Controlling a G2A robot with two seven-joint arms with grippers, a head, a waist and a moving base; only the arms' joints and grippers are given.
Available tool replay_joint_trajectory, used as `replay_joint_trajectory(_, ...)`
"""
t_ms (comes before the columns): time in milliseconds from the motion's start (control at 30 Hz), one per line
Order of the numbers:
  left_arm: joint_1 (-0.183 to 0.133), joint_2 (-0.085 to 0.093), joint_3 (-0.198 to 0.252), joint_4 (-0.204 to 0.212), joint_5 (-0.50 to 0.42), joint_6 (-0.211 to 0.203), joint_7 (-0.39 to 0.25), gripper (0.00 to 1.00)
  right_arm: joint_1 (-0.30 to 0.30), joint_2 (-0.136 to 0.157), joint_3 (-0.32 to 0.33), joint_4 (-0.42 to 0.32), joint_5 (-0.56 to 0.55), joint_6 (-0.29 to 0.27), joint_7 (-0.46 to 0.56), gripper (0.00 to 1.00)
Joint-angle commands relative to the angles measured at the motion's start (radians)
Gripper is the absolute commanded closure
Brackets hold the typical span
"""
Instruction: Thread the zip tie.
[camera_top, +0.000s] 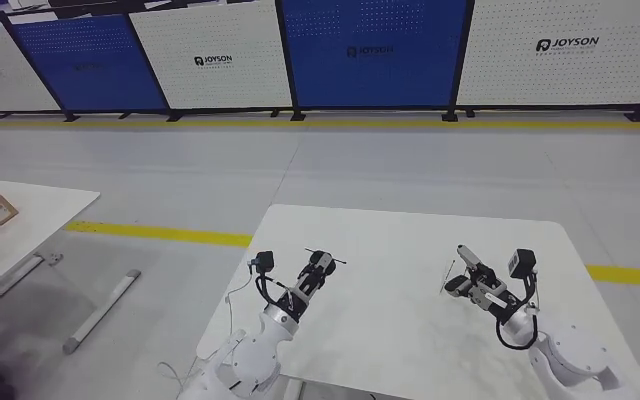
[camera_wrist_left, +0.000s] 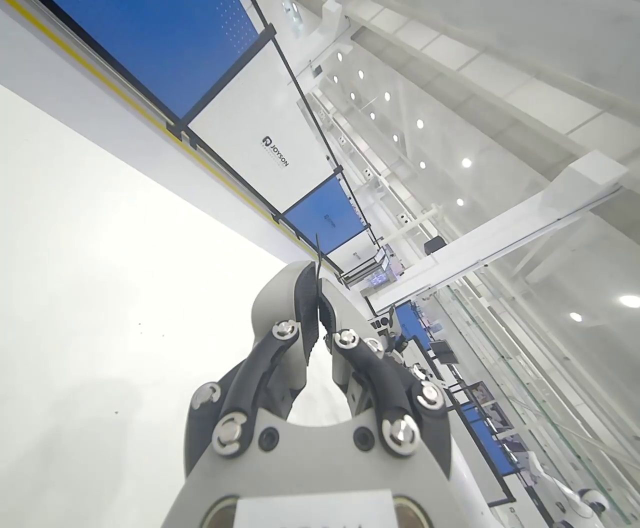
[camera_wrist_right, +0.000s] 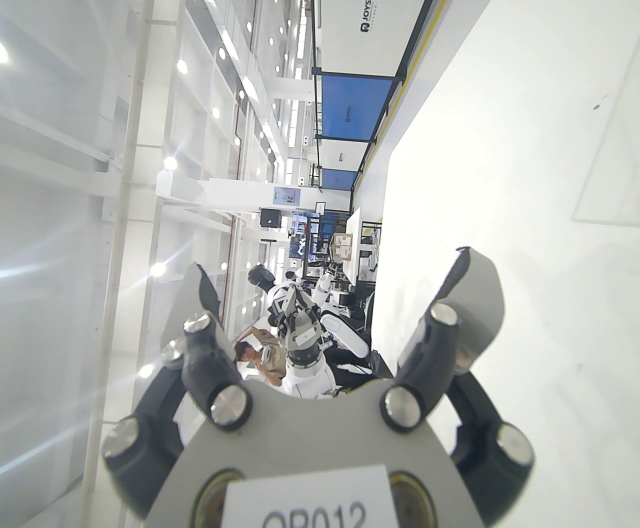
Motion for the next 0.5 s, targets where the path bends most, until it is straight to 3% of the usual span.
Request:
replay_joint_trajectory(0,0.0,0.0,0.0,0.0,0.0,0.0,0.0,1.0,0.0,0.0,0.0,0.0,0.0,0.0,0.0,0.0)
replay_joint_trajectory(333,-0.004,-0.001,-0.003,-0.006,-0.002,-0.006,0.011,1.0,0.0,0.0,0.0,0.0,0.0,0.0,0.0,0.0)
replay_joint_trajectory(467,0.011,-0.004,-0.019,-0.039,-0.013,-0.09,0.067,1.0,0.0,0.0,0.0,0.0,0.0,0.0,0.0,0.0)
